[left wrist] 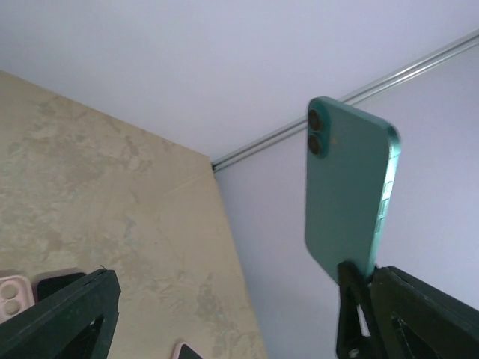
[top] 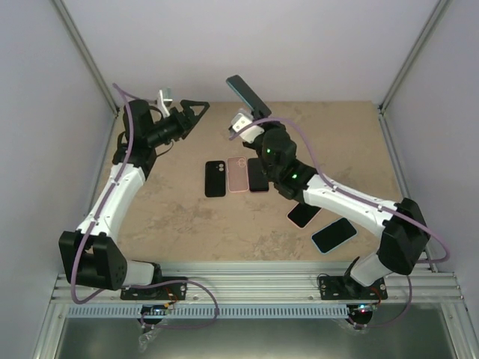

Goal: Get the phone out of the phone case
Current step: Place the phone case at the center of the board, then place the phone at the center of the board.

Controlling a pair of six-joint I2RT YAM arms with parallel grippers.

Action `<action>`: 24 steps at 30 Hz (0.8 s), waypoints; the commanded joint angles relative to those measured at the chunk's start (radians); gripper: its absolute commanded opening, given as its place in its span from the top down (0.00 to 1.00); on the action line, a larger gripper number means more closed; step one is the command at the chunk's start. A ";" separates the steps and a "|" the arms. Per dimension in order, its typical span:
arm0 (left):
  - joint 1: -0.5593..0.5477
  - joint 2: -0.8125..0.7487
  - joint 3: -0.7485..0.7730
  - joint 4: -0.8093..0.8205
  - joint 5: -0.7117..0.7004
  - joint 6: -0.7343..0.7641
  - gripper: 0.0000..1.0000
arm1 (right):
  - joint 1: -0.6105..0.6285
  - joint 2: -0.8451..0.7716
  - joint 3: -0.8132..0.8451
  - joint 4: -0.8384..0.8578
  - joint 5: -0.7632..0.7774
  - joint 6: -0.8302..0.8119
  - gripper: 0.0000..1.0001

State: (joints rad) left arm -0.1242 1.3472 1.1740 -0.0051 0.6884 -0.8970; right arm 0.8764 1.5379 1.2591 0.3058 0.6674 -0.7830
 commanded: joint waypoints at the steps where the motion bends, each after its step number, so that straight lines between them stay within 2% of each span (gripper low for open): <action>1: -0.025 -0.029 -0.011 0.131 0.019 -0.063 0.06 | 0.046 0.018 -0.047 0.318 0.090 -0.221 0.99; 8: -0.060 -0.027 -0.008 0.147 0.019 -0.086 0.12 | 0.120 0.042 -0.174 0.609 0.098 -0.464 0.99; 13: -0.070 -0.024 -0.007 0.141 0.021 -0.093 0.21 | 0.157 0.082 -0.238 0.828 0.092 -0.641 1.00; 19: -0.078 -0.028 -0.022 0.147 0.022 -0.094 0.40 | 0.190 0.136 -0.255 1.012 0.082 -0.792 0.99; 24: -0.078 -0.035 -0.044 0.169 0.026 -0.101 0.58 | 0.205 0.156 -0.262 1.071 0.072 -0.844 1.00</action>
State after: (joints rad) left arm -0.1986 1.3350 1.1542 0.1291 0.7002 -0.9947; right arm 1.0641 1.6897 0.9962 1.1576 0.7647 -1.5482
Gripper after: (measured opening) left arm 0.471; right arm 0.073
